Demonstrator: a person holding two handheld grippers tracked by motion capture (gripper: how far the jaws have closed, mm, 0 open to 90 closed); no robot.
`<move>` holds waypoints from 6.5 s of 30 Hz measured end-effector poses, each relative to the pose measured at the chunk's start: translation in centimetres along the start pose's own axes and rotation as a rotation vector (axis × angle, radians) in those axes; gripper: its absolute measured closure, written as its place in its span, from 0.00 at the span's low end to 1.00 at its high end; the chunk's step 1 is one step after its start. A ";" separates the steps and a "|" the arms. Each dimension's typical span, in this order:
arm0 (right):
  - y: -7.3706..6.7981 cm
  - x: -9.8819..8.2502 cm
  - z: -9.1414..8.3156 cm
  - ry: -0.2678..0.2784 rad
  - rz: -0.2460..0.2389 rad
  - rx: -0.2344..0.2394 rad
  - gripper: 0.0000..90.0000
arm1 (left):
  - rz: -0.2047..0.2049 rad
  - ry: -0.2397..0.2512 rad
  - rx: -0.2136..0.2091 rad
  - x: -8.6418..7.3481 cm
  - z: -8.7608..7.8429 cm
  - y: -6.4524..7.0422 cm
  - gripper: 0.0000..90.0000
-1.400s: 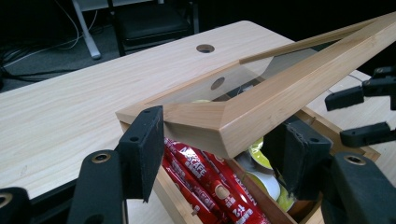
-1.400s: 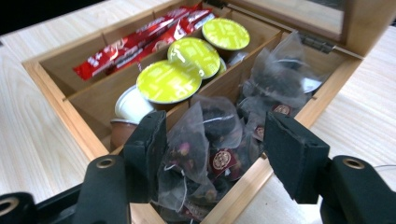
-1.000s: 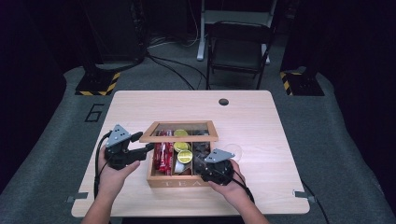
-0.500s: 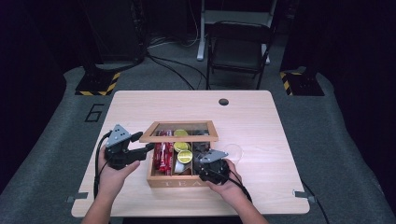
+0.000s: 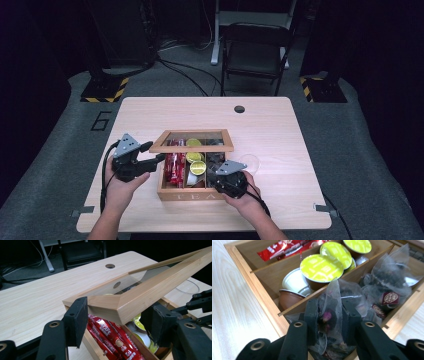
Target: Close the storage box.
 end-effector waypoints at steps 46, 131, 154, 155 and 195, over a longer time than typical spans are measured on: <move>7.9 -0.8 -9.1 0.146 0.185 -0.183 0.79 | 0.004 0.001 -0.003 0.0 0.0 0.0 0.44; 3.7 4.8 -7.5 0.248 0.121 -0.087 0.46 | 0.015 -0.023 -0.018 -0.7 0.1 0.0 0.43; 3.9 4.3 -7.5 0.239 0.123 -0.070 0.52 | 0.007 -0.036 0.010 -0.9 -0.1 0.5 0.43; 3.9 4.3 -7.5 0.239 0.123 -0.073 0.52 | 0.009 -0.038 0.009 -0.8 -0.1 0.5 0.43; 2.3 3.5 -8.5 0.189 0.048 -0.075 0.54 | 0.073 -0.074 -0.033 -2.7 -0.9 1.2 0.43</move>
Point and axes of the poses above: each handheld gripper's, and its own axes: z roughly forward along the jaws, x roughly out of its top, y roughly to its right, the point moved 4 cm from there along z, roughly forward along the jaws, and after that the axes turned 2 degrees about x, right-handed, at the moved point
